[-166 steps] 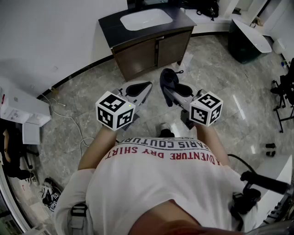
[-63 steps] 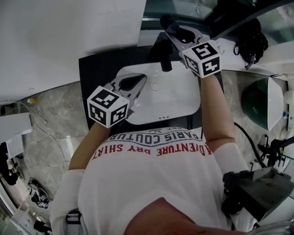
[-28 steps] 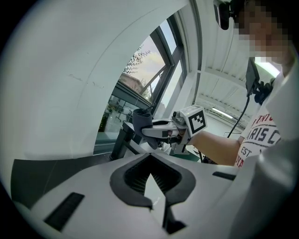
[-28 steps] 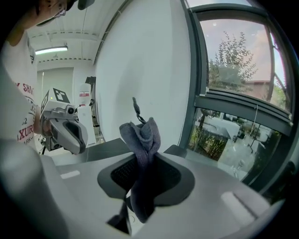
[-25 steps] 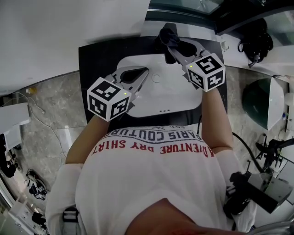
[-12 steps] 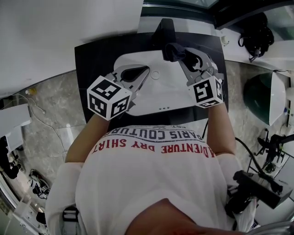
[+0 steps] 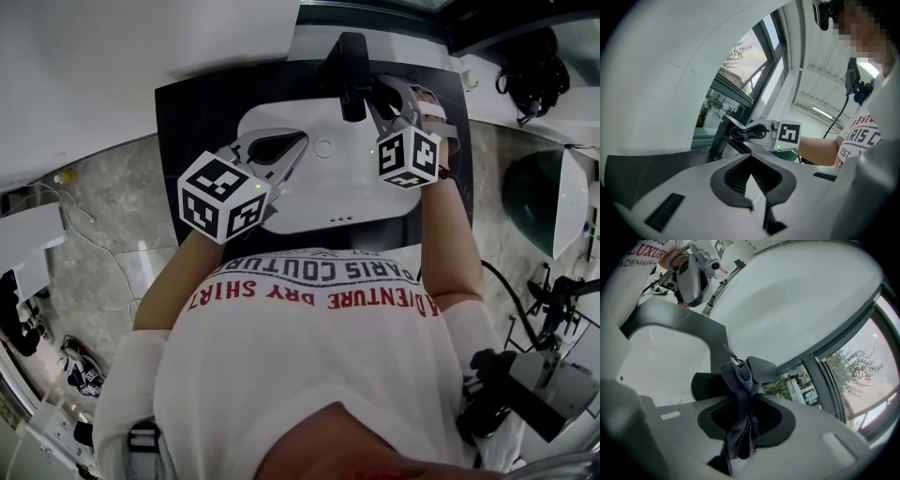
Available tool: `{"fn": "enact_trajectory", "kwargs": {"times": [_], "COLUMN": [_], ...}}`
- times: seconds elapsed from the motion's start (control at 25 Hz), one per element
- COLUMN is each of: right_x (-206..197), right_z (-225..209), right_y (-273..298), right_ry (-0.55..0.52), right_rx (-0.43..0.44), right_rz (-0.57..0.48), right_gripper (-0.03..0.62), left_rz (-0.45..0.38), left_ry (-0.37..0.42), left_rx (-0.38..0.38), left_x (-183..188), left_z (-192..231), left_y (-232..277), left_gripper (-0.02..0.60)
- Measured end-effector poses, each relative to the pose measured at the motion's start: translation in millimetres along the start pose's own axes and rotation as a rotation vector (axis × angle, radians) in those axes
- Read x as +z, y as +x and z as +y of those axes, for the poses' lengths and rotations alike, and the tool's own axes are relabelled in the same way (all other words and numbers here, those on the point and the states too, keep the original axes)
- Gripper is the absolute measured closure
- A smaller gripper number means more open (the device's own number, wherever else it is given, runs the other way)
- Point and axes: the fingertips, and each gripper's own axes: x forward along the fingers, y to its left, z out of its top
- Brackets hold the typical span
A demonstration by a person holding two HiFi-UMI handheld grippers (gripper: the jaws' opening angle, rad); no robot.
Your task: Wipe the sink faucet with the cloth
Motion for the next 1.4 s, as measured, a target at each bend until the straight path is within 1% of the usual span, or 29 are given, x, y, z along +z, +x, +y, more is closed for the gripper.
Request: {"fn": "enact_trajectory", "kwargs": {"times": [0.12,0.24,0.36,0.56,0.68,0.8,1.04,1.28,1.4], "right_x": [2,3,6,7,10,15,6,4,5], "right_z": [-8,-12,-11,-9,-2,3,8,32,51], "right_y": [12,20,23,25,22,20,11,-18,-38], "right_ry": [-0.014,-0.040,-0.055,-0.179,-0.211,-0.216,-0.236,-0.244,-0.226], "right_rx": [-0.026,-0.028,0.002,0.052,0.058,0.054,0.080,0.112,0.128], "right_rz": [0.019,0.036,0.049,0.081,0.089,0.094,0.084,0.069,0.060], "right_gripper": [0.517,0.517,0.517,0.517,0.517,0.517,0.517,0.517,0.517], "left_rz": [-0.003,-0.006,-0.004,-0.012,-0.015,-0.017,-0.013,-0.007,-0.002], "left_ry": [-0.007,-0.009,-0.010,-0.009,-0.003,-0.002,-0.004,0.001,0.003], "left_rx": [0.006,0.006,0.004,-0.001,-0.003,-0.002,-0.005,-0.018,-0.020], "left_x": [-2,-2,-4,-1,-1,-4,-3,-7,-11], "left_z": [5,7,8,8,5,4,-5,-19,-24], "left_y": [-1,-2,-5,-5,-11,-18,-6,-1,0], "left_gripper": [0.581,0.581,0.581,0.581,0.581,0.581,0.581,0.581,0.581]}}
